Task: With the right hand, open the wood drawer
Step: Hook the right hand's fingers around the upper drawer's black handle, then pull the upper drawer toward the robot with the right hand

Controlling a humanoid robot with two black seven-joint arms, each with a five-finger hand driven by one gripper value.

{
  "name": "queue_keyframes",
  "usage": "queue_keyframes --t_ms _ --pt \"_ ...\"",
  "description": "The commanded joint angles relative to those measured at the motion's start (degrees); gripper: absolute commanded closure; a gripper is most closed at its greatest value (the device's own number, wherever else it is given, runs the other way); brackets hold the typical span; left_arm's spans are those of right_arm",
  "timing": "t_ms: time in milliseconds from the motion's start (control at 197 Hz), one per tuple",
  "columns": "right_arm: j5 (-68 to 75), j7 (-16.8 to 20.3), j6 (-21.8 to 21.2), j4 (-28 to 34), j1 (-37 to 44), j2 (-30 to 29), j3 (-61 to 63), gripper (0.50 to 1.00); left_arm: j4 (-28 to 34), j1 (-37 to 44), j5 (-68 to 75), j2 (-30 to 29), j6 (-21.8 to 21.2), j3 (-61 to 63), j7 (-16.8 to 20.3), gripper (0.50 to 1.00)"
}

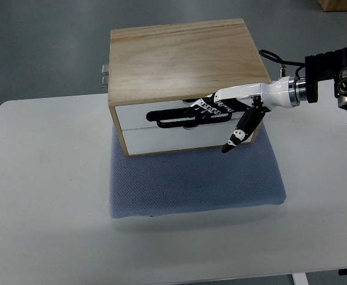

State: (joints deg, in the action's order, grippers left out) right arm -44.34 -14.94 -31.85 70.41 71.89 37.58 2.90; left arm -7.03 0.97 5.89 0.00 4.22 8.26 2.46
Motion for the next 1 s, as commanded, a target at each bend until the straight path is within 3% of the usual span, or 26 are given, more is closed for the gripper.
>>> queue_keyframes --t_ms 0,613,993 --pt "0.0 0.0 0.0 0.0 -0.3 0.0 0.0 0.556 0.0 0.0 0.0 0.0 0.0 0.0 0.0 0.500" --pt "0.1 0.6 -0.8 1.7 -0.4 0.1 -0.4 0.556 0.0 0.0 0.0 0.0 0.0 0.0 0.0 0.500" --pt "0.2 1.6 -0.8 7.3 -0.1 2.6 -1.7 0.556 0.0 0.0 0.0 0.0 0.0 0.0 0.0 0.500"
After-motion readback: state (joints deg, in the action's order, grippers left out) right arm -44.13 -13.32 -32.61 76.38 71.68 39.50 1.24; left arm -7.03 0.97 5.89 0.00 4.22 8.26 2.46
